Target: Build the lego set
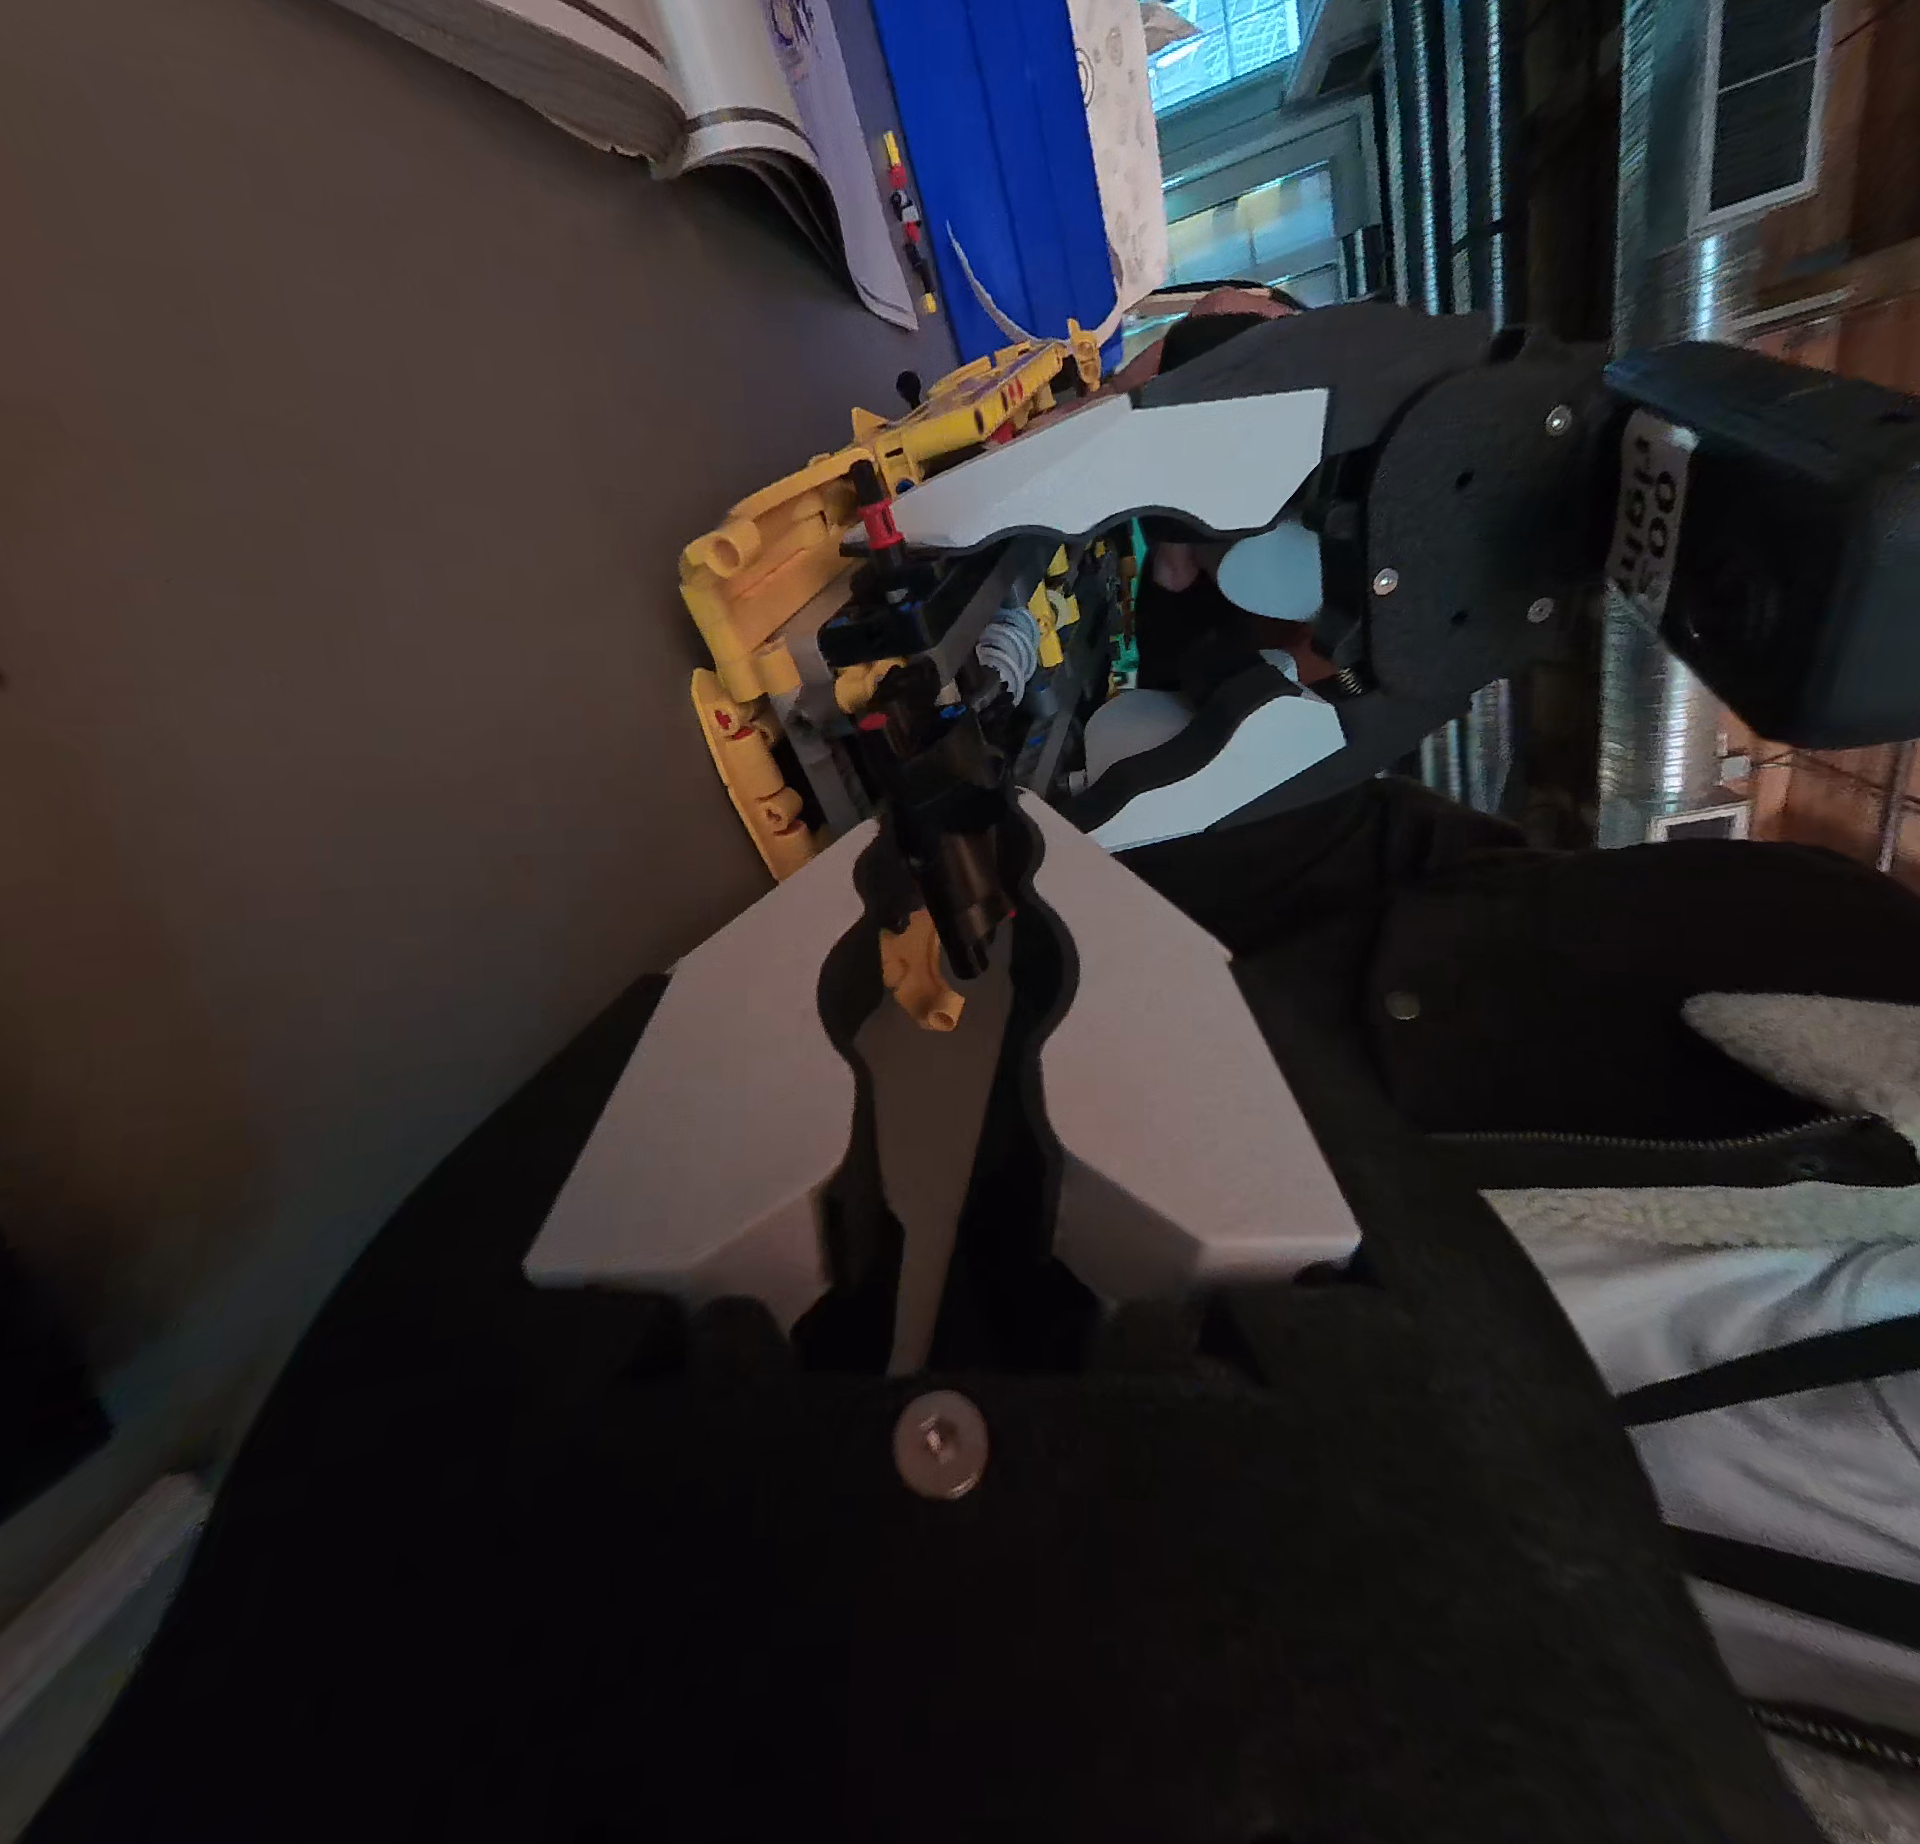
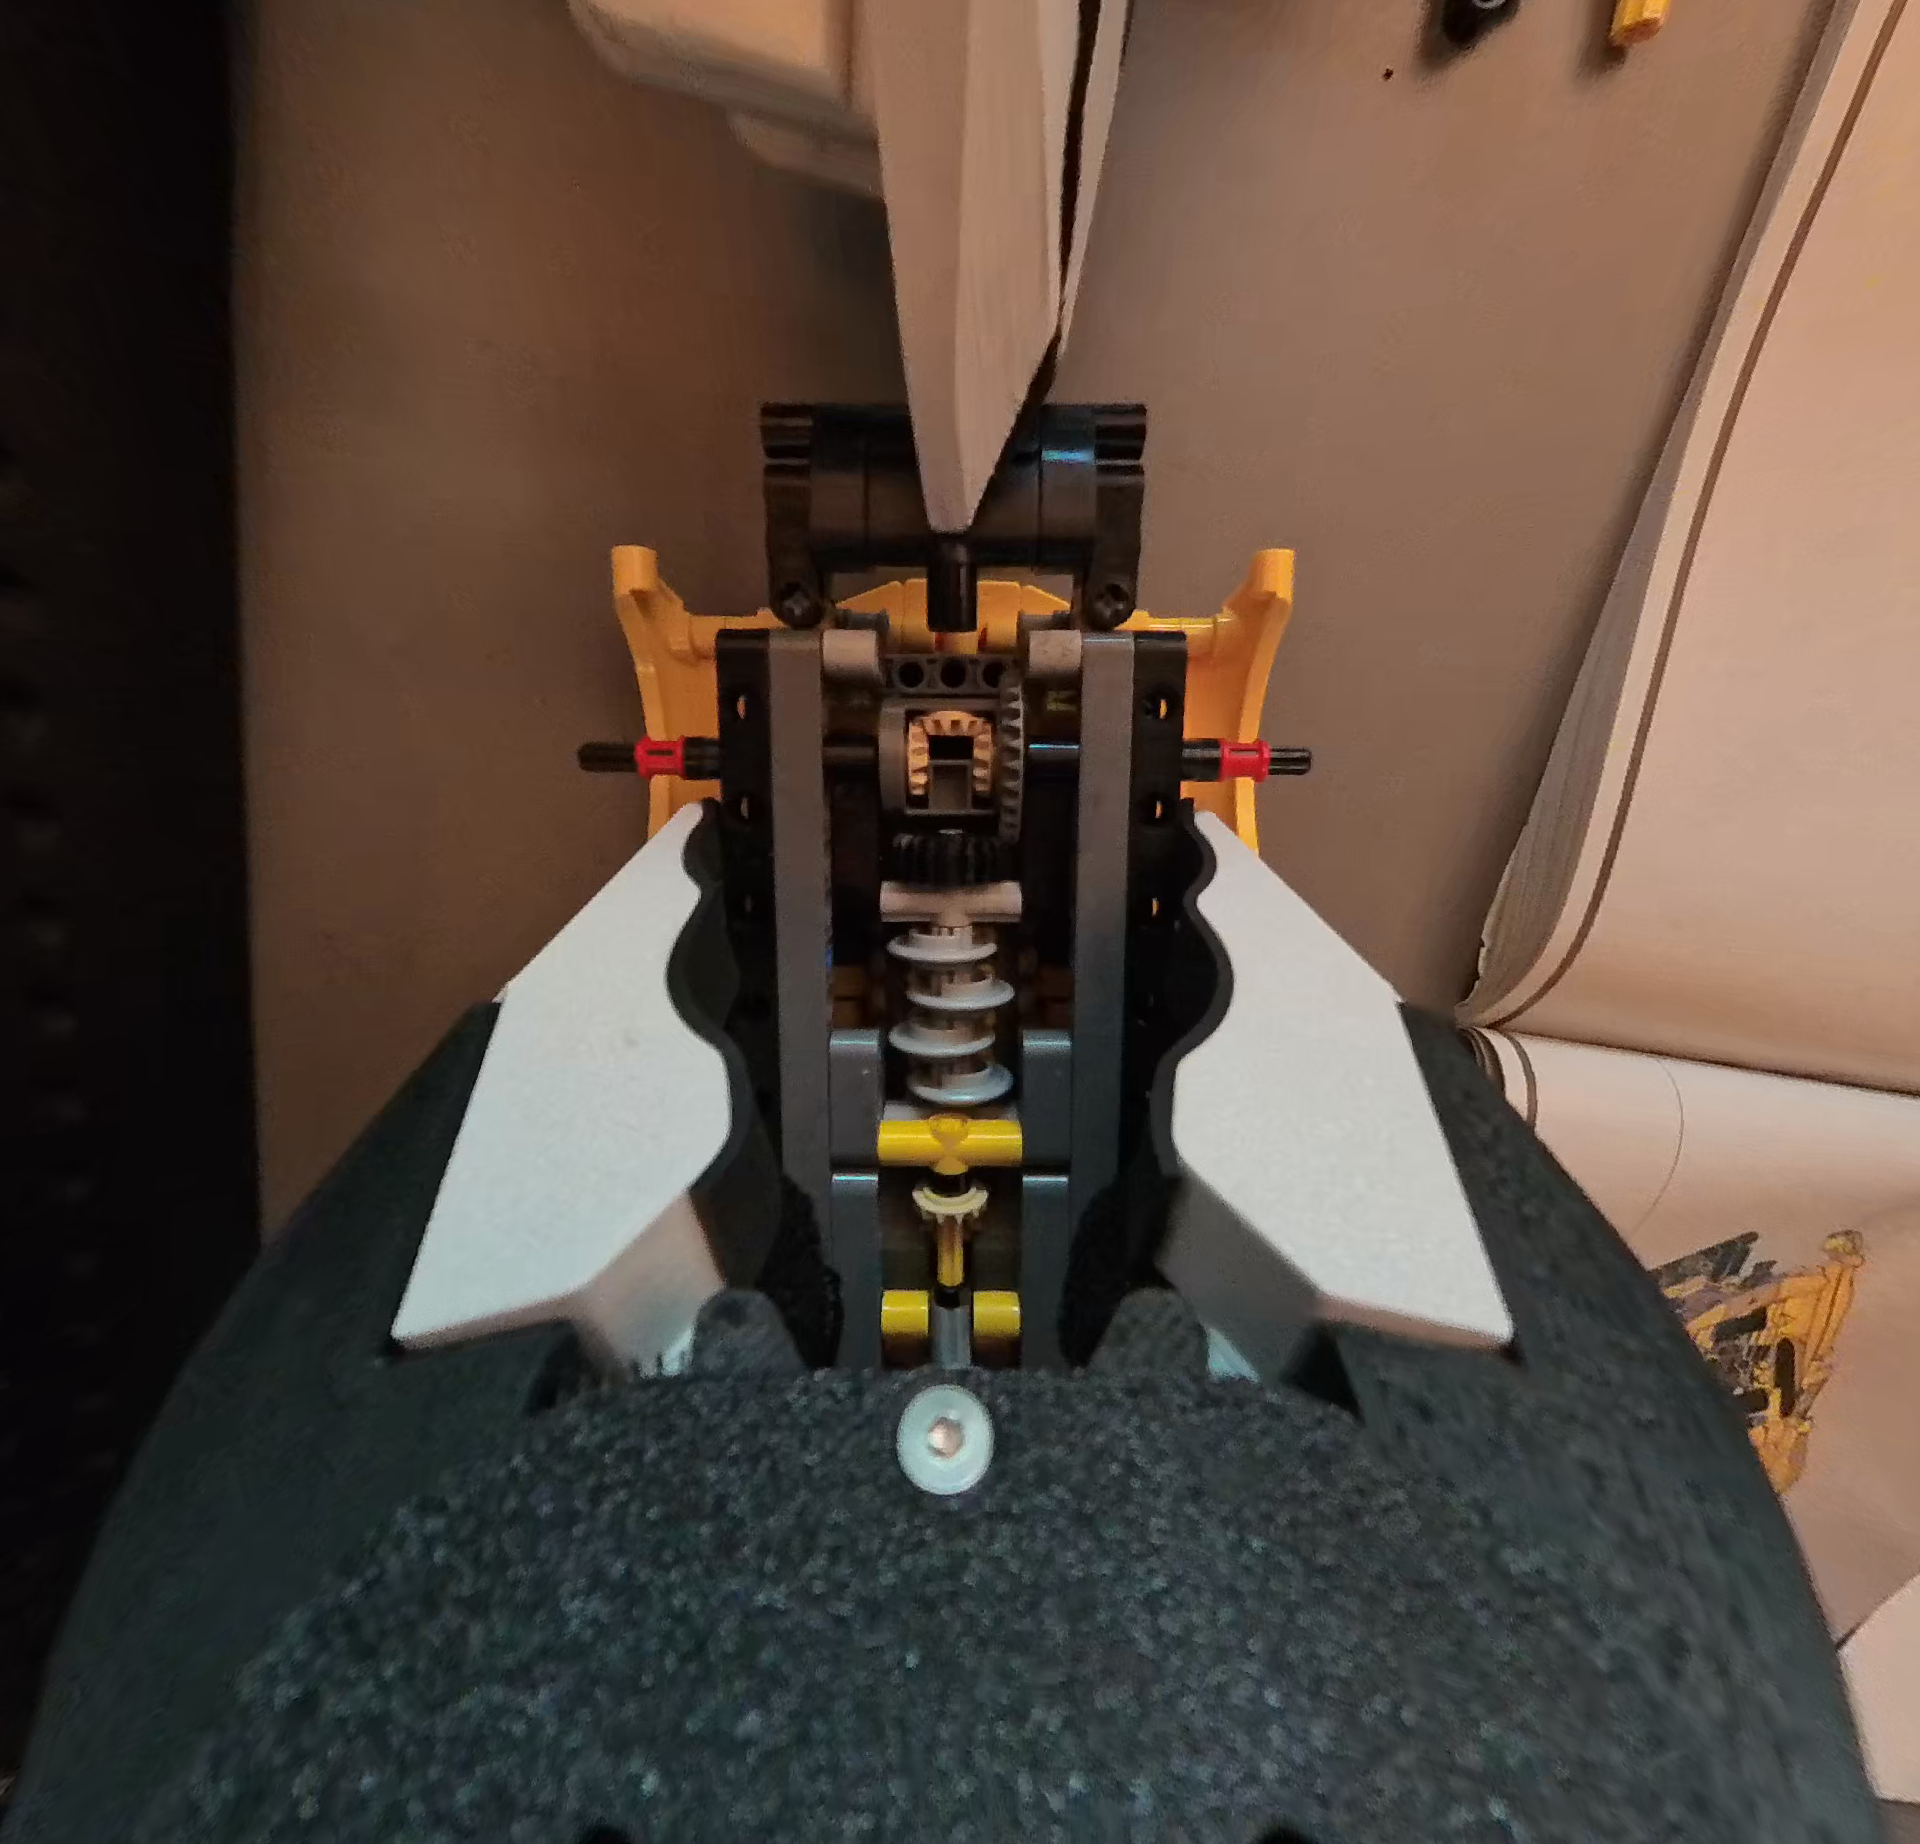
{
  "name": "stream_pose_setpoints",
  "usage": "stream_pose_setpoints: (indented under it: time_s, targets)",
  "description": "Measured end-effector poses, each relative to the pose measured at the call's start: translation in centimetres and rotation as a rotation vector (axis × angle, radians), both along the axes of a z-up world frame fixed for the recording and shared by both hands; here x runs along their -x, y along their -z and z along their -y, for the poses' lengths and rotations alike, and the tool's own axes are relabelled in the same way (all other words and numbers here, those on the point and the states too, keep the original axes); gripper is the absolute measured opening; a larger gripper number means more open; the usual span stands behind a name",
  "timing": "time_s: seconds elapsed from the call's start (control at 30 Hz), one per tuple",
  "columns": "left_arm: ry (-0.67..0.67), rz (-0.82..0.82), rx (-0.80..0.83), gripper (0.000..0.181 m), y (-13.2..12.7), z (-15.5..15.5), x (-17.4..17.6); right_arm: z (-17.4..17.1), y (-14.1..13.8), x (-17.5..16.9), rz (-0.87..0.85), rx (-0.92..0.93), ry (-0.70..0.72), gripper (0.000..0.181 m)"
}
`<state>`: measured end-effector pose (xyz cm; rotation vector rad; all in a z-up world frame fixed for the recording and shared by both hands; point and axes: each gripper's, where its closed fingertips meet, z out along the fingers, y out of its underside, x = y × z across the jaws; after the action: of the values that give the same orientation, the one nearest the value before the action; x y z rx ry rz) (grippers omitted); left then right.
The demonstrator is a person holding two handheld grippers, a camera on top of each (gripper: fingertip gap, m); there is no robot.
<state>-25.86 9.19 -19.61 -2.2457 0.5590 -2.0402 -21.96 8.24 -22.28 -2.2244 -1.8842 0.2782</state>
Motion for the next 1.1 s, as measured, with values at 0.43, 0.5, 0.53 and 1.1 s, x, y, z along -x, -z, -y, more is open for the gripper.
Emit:
stream_pose_setpoints:
  time_s: [0.43,0.5,0.53,1.1]
  targets:
    - [-0.006,0.029,-0.051,0.020,-0.6,0.6,-0.4,0.4,-0.3,-0.6,-0.028,-0.010,-0.030,0.084]
    - [-0.026,0.011,-0.120,0.026,-1.3,0.2,-0.5,0.4,-0.8,-0.6,-0.061,-0.007,-0.016,0.084]
    - [-0.037,0.006,-0.139,0.033,-1.6,0.0,-0.4,0.4,-1.1,-0.7,-0.077,-0.009,-0.010,0.084]
    - [-0.491,0.071,-0.536,0.106,-6.6,-1.9,-1.3,-3.6,-7.8,-2.6,-0.454,-0.188,0.271,0.084]
